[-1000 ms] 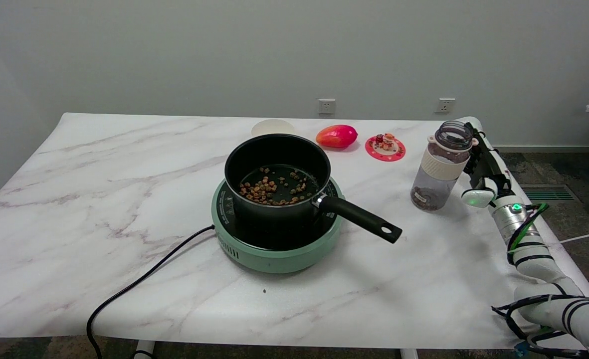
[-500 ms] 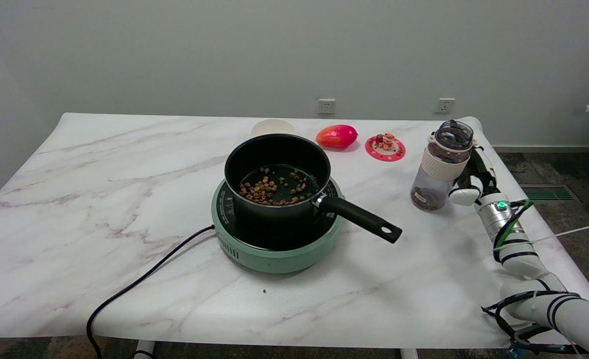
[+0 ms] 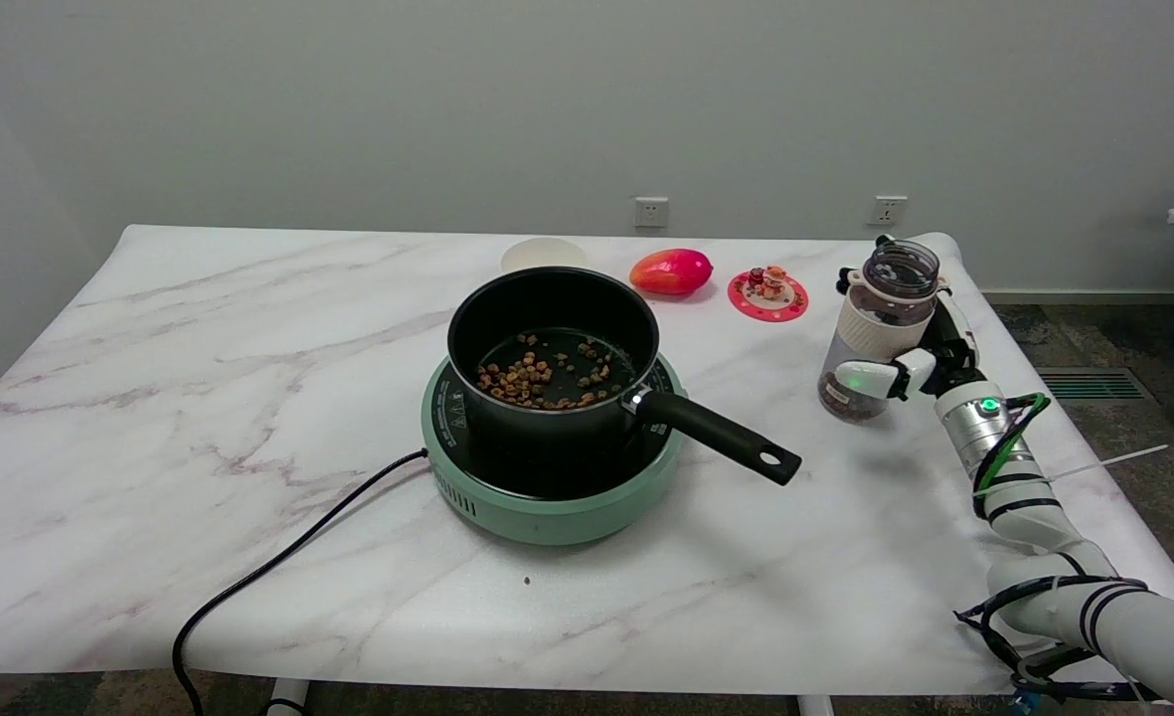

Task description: Pick up the bottle.

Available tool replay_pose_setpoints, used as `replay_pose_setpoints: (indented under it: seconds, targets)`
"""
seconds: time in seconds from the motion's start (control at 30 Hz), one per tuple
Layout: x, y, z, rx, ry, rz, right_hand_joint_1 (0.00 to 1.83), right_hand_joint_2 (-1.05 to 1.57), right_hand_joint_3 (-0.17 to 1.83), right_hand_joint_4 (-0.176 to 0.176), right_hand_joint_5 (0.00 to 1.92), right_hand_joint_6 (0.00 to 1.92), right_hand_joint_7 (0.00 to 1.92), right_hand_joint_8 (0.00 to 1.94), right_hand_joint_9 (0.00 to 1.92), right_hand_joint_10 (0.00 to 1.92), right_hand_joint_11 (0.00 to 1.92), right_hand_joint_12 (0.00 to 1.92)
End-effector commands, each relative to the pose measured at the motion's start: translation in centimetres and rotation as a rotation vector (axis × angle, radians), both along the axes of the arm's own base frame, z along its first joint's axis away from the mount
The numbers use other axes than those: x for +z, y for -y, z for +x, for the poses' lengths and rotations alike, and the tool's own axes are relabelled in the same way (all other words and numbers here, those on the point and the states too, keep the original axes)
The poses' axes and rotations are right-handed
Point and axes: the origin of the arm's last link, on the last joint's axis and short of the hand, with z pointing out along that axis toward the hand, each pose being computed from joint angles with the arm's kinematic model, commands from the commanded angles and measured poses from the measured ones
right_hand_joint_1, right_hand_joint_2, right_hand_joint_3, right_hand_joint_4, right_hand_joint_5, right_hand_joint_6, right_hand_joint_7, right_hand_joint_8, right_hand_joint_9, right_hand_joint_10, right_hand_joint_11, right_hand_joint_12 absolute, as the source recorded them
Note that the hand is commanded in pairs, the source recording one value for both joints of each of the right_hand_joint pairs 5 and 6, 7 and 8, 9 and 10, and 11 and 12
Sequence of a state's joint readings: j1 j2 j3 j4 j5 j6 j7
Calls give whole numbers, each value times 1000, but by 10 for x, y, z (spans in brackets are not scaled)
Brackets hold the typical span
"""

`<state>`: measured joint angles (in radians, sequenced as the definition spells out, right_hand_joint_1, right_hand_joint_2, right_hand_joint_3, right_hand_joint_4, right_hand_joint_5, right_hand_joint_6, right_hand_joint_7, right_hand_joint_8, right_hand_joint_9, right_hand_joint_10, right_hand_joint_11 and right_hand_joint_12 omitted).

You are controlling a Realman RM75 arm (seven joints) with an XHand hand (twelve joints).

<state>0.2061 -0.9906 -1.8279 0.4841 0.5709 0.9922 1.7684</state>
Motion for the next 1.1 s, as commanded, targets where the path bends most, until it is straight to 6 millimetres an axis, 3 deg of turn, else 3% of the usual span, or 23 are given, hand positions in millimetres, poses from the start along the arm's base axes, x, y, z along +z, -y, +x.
replay_pose_setpoints:
  seconds: [0.03, 0.13, 0.33, 0.4, 0.43, 0.77, 0.97, 1.1]
  targets:
    - [-2, 2, 0, 5, -1, 3, 1475, -351, 806, 0, 152, 152, 607, 607, 651, 651, 213, 213]
    - [-1, 2, 1, 5, -2, 1, 1502, -242, 759, 0, 184, 184, 660, 660, 722, 722, 224, 224]
    - [1, 1, 1, 5, -1, -6, 1536, -104, 786, 0, 256, 256, 791, 791, 831, 831, 469, 469]
    - [-29, 14, 13, 87, 69, 146, 1535, -108, 812, 0, 299, 299, 895, 895, 851, 851, 494, 494]
    - [2, 1, 1, 5, 0, -8, 1537, -110, 864, 0, 340, 340, 967, 967, 878, 878, 523, 523]
    - [5, -1, 4, 16, -7, -12, 1562, -86, 1065, 0, 518, 518, 1119, 1119, 989, 989, 680, 680]
    - [7, -3, 4, 18, -7, -17, 1595, -25, 1182, 0, 597, 597, 1300, 1300, 1177, 1177, 881, 881]
    - [7, -3, 4, 18, -6, -19, 1625, 123, 1200, 0, 753, 753, 1546, 1546, 1404, 1404, 1033, 1033]
